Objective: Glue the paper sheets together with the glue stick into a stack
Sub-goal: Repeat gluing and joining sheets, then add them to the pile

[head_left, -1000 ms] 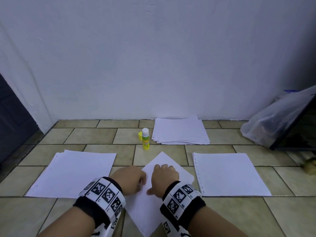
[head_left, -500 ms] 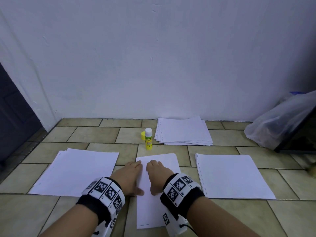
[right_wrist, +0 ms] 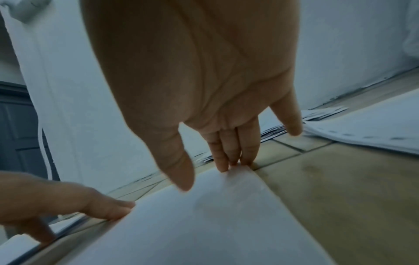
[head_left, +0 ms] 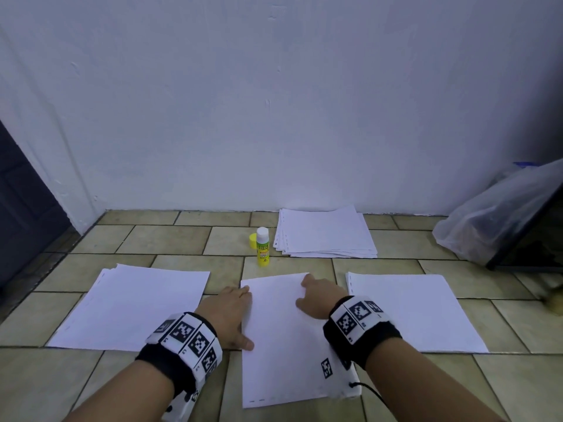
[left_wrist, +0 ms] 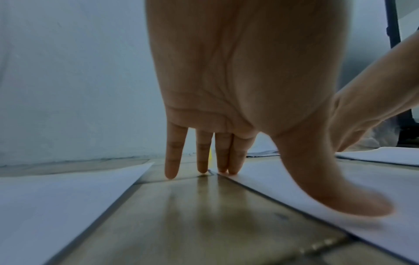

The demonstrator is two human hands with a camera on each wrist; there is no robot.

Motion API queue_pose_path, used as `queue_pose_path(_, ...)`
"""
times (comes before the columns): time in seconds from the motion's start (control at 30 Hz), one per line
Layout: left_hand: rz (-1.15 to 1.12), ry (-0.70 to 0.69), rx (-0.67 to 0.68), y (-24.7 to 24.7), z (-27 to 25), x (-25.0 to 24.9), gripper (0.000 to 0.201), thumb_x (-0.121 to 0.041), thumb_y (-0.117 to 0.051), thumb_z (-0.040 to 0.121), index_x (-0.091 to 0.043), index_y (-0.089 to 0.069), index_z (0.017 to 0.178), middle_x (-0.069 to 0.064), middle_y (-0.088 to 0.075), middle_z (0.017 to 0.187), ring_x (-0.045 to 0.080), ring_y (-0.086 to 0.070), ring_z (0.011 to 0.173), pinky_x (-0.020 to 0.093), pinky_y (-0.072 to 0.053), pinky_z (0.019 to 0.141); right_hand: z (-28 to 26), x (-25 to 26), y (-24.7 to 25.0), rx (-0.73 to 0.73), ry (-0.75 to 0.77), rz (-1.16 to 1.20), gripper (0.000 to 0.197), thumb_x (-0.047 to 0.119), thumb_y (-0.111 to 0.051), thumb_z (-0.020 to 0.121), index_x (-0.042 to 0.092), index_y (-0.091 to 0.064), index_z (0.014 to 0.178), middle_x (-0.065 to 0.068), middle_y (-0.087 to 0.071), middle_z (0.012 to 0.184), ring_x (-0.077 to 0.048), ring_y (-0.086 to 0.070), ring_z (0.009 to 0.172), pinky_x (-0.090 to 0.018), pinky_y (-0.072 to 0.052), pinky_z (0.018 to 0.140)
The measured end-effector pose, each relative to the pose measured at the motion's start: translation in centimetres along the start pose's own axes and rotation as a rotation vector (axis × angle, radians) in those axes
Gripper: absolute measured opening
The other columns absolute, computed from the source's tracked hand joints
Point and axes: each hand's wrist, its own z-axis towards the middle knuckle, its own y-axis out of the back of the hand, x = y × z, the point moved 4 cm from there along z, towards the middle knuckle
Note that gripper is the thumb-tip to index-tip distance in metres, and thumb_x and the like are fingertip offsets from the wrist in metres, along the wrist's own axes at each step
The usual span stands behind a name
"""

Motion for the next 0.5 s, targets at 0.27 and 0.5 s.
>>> queue_pose_path(0.27, 0.041, -0.084, -0.087, 1.3, 0.1, -1.9, 0.068, -0.045, -0.064, 0.087, -0.013, -0.037, 0.14, 0.003, -0.031, 0.148, 0.02, -0.032, 0.133, 0.035, -0.036, 0.105, -2.1, 3.8, -1.8, -0.075, 0.152, -0.416, 0.055, 0.025, -0.061, 0.089, 0.012, -0.04, 0.138, -0.016, -0.027, 0.14, -0.034, -0.021, 0.133, -0.044, -0.033, 0.101)
queue_pose_path(0.5, -0.021, -0.085, -0.101, -0.1, -0.7, -0.9, 0.074, -0.044, -0.067, 0.084, -0.016, -0.032, 0.142, -0.001, -0.033, 0.144, 0.015, -0.037, 0.131, 0.032, -0.038, 0.104, -2.8, 7.4, -4.7, -0.05, 0.162, -0.245, 0.065, 0.034, -0.06, 0.089, 0.011, -0.03, 0.142, -0.012, -0.028, 0.142, -0.029, -0.027, 0.133, -0.044, -0.032, 0.104)
